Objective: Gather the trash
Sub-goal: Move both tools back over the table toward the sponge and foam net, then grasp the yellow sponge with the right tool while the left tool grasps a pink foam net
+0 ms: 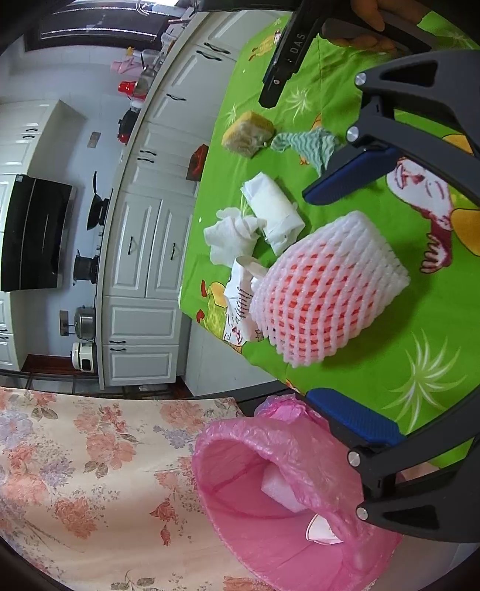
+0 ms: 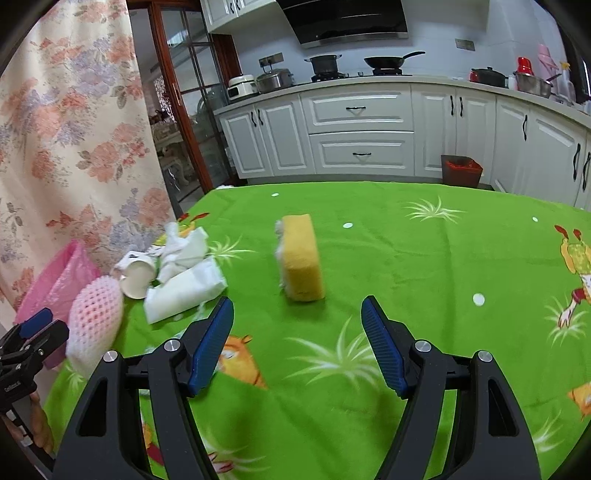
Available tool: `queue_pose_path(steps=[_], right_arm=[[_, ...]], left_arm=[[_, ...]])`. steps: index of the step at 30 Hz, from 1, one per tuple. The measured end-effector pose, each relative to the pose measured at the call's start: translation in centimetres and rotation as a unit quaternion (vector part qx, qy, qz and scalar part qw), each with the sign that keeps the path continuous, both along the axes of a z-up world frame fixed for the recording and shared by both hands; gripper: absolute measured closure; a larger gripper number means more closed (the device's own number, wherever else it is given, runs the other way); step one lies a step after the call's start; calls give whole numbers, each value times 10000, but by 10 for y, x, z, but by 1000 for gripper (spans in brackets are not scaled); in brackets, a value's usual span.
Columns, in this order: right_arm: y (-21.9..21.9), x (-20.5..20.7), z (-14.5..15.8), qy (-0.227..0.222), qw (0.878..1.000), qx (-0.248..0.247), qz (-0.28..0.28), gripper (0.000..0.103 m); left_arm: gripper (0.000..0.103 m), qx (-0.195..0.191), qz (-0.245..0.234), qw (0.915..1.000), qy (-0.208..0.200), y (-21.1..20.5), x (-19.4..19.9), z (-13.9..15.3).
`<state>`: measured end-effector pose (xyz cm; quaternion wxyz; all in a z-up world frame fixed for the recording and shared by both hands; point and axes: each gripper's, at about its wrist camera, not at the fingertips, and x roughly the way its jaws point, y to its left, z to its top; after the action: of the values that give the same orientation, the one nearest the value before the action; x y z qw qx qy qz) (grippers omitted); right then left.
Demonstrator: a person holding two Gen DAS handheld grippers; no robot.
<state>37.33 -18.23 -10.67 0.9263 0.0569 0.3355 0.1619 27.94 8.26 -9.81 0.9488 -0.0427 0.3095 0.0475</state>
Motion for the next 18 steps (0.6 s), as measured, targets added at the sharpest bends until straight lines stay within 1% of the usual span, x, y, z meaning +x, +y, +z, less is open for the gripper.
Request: queue_pose_path(steps=[4,9,11,18], right_arm=[[0,20,-4,171,9998,5,-40,34],[9,41,-3,175,9997,-160,-1,34],[14,50,-6,231,9994,-256,46,34],[26,66,-9,338,9987,-365,110,35]], left_arm=[[7,-29,55,9999,94,-2,6,-6],[7,-18,68,9998,184,-3,10,-11],[7,-71,83,9997,235,-1,14,-12],[7,-206,201,9988,406,0,31,-17]])
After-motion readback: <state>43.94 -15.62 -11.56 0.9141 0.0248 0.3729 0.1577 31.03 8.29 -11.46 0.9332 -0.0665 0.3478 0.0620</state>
